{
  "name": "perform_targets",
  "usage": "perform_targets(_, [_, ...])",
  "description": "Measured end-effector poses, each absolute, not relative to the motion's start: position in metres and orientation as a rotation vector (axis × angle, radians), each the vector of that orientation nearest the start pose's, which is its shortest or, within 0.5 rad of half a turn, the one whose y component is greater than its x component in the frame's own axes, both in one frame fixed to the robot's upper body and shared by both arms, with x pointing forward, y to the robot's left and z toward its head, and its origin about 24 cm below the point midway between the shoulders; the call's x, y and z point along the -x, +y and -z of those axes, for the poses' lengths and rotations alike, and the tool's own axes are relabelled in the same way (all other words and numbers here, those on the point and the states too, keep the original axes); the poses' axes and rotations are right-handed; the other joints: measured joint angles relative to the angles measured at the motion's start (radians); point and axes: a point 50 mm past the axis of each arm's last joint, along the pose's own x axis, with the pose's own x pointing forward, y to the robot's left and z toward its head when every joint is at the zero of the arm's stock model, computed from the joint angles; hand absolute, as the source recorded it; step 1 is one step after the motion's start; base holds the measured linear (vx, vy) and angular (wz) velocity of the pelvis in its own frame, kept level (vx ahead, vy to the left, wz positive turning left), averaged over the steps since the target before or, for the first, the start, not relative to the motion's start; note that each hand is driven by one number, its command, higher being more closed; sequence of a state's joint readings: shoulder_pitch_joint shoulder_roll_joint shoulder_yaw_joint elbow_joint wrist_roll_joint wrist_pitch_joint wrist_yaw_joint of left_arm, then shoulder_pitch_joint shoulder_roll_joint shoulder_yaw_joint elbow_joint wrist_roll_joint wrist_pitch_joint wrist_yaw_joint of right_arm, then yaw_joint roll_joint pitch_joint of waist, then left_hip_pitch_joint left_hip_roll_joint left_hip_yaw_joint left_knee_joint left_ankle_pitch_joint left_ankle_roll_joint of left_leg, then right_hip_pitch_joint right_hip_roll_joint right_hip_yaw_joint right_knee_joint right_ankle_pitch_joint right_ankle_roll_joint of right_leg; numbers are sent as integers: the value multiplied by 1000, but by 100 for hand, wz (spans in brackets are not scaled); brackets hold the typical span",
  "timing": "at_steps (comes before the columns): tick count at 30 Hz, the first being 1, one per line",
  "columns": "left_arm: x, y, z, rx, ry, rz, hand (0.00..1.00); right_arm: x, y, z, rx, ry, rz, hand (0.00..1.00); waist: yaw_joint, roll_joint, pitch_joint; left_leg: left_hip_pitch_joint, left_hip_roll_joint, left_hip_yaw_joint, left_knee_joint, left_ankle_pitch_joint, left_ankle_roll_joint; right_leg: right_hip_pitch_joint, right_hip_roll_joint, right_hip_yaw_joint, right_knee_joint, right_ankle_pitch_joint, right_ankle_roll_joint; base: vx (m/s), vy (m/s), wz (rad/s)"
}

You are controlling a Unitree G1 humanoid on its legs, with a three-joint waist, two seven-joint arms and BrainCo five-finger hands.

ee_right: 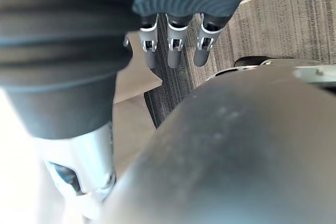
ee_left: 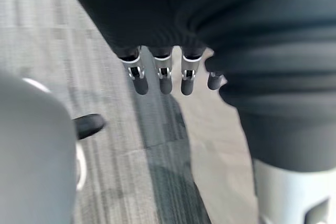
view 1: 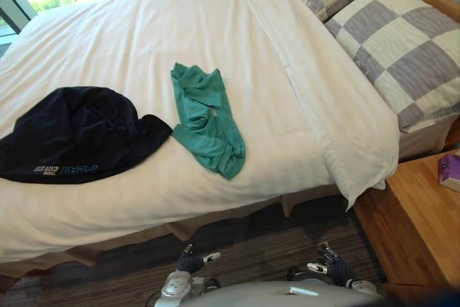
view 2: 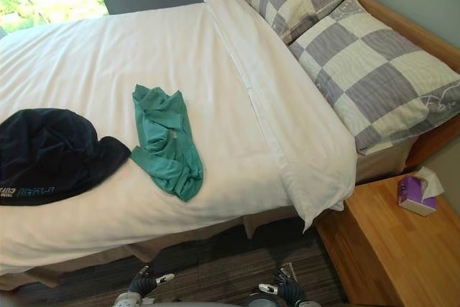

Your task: Tidy the bed and pick cloth on bed and put in laundry

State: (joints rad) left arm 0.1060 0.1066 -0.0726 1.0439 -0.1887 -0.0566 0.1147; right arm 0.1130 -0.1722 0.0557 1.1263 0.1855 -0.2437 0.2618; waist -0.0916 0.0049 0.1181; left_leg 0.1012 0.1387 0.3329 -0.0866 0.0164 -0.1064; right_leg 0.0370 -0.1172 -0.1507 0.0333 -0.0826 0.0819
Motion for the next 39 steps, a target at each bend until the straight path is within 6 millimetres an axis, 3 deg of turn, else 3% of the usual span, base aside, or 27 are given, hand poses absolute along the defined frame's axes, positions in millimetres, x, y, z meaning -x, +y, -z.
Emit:
perform_targets(3, [-97, 202, 159, 26, 1099, -294, 0, -97, -201, 156, -128, 977, -47, 0, 4, -15, 50, -87, 22, 17, 170, -74, -9, -80, -26, 0, 138, -55, -2, -8, 6, -8])
perform_targets(4, [-101, 204, 158, 47, 1091, -325, 0, -104, -203, 154, -139, 960, -15, 0, 3, -14, 75, -142, 41, 30, 254, -96, -20, -142, -42, -2, 226, -88, -2, -130, -45, -22])
perform_targets(5, [-109, 209, 155, 84, 1069, -368, 0, -115, -205, 151, -150, 940, 12, 0, 7, -30, 105, -185, 58, 50, 336, -124, -21, -226, -66, -9, 341, -129, -8, -154, -68, -32])
perform_targets(6, [-112, 212, 153, 98, 1058, -387, 0, -119, -206, 150, -155, 932, 26, 0, 15, -27, 121, -201, 66, 56, 368, -142, -26, -259, -74, -12, 392, -155, -19, -145, -103, -45])
perform_targets(7, [-116, 216, 151, 116, 1045, -425, 0, -122, -206, 149, -152, 922, 47, 0, 27, -42, 133, -231, 73, 67, 419, -166, -36, -325, -96, -7, 486, -202, -31, -77, -119, -30])
perform_targets(9, [-119, 220, 150, 150, 1034, -455, 0, -126, -208, 147, -153, 907, 75, 0, 20, -60, 150, -260, 80, 60, 475, -191, -47, -381, -123, 1, 582, -257, -58, -31, -193, -6])
perform_targets(10, [-123, 220, 148, 168, 1013, -462, 0, -131, -208, 145, -160, 884, 101, 0, 5, -57, 165, -294, 119, 66, 558, -228, 14, -403, -131, 5, 624, -276, -73, 31, -229, 5])
perform_targets(11, [-124, 219, 148, 174, 1005, -458, 0, -135, -213, 142, -138, 869, 110, 0, -4, -46, 171, -302, 187, 64, 594, -235, 18, -427, -133, 17, 664, -294, -69, 51, -163, 1])
perform_targets(12, [-121, 220, 149, 168, 1010, -474, 0, -135, -216, 142, -126, 863, 115, 0, -7, -46, 171, -296, 223, 55, 593, -231, 14, -442, -139, 29, 688, -303, -65, 89, -117, 1])
perform_targets(14, [-110, 225, 151, 174, 990, -512, 0, -137, -225, 136, -110, 816, 144, 0, -19, -30, 171, -284, 331, 6, 557, -166, 7, -476, -172, 46, 774, -337, -14, 87, -6, 13])
perform_targets(16, [-106, 226, 150, 219, 952, -545, 0, -138, -231, 134, -81, 800, 149, 0, -15, -27, 170, -272, 351, -18, 543, -144, -2, -480, -204, 49, 798, -346, 3, 26, 112, 11])
perform_targets(17, [-106, 225, 151, 237, 949, -549, 0, -138, -234, 133, -74, 796, 154, 0, -12, -23, 168, -269, 349, -17, 537, -138, -18, -477, -210, 49, 795, -345, 6, -7, 226, 14])
perform_targets(19, [-105, 219, 153, 267, 947, -499, 0, -132, -237, 134, -67, 800, 165, 0, -12, 9, 152, -276, 310, -71, 499, -128, -115, -430, -216, 10, 735, -311, 52, -11, 348, 36])
perform_targets(21, [-105, 209, 155, 255, 968, -445, 0, -125, -231, 140, -97, 821, 167, 0, 6, 26, 136, -236, 271, -54, 450, -140, -162, -370, -206, -39, 644, -251, 67, -15, 461, 26])
perform_targets(23, [-99, 223, 153, 229, 977, -417, 0, -121, -212, 145, -130, 836, 100, 0, 23, -20, 107, -204, 216, -1, 359, -105, -144, -295, -229, -75, 466, -151, 99, 14, 473, 8])
perform_targets(24, [-97, 224, 154, 215, 991, -370, 0, -116, -206, 148, -127, 861, 63, 0, 38, -38, 90, -145, 180, 38, 248, -55, -129, -234, -206, -151, 369, -89, 116, 94, 319, -13])
perform_targets(25, [-97, 222, 154, 212, 996, -351, 0, -116, -204, 148, -127, 850, 31, 0, 38, -38, 90, -121, 169, 51, 202, -34, -120, -211, -176, -172, 336, -87, 112, 91, 319, -25])
perform_targets(26, [-98, 214, 156, 194, 1015, -280, 0, -123, -200, 143, -122, 803, -34, 0, 20, -17, 76, -110, 153, 66, 134, 0, -102, -184, -98, -179, 275, -102, 98, 56, 229, -11])
perform_targets(28, [-105, 202, 156, 168, 1023, -206, 0, -129, -199, 139, -123, 759, -62, 0, -12, -5, 69, -134, 136, 50, 117, 24, -70, -142, -29, -117, 188, -110, 79, 47, 145, 42])
perform_targets(29, [-109, 196, 156, 144, 1034, -167, 0, -129, -198, 138, -128, 754, -83, 0, -17, 3, 65, -142, 116, 37, 115, 41, -47, -102, -22, -95, 125, -80, 46, 66, 86, 65])
perform_targets(31, [-109, 189, 157, 136, 1043, -132, 0, -126, -194, 139, -131, 757, -119, 0, 2, 12, 51, -126, 108, 37, 106, 50, -42, -66, -23, -99, 102, -73, 35, 84, 70, 44])
perform_targets(34, [-105, 187, 159, 126, 1069, -114, 0, -129, -181, 139, -123, 750, -191, 0, 2, 16, 32, -115, 91, -5, 68, 89, -7, -27, -23, -74, 111, -86, 12, 53, 23, 62])
perform_targets(39, [-98, 188, 160, 181, 1070, -151, 0, -130, -169, 141, -86, 770, -251, 0, 32, 19, 15, -115, 74, -30, 48, 109, 8, 1, -30, -100, 110, -88, 9, -22, 10, 37])
